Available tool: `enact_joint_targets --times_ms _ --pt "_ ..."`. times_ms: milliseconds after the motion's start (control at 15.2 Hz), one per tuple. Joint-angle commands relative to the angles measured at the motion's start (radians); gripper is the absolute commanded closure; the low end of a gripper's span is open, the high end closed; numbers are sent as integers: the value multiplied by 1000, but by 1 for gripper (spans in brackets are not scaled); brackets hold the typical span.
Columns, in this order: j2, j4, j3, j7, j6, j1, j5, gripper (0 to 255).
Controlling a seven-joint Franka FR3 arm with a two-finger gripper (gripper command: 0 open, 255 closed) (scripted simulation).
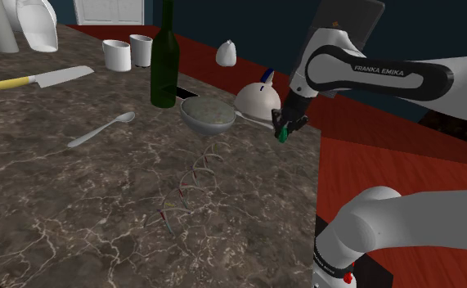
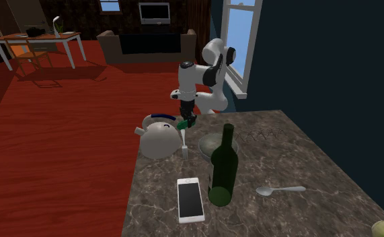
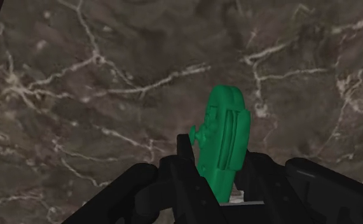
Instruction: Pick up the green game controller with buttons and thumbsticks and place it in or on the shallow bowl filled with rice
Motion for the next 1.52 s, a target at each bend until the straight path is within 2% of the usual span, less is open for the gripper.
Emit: enact_joint_targets --times_ms 0,1452 --pt "-1 27 0 1 -28 0 0 255" --pt "48 359 0 3 -312 0 -1 255"
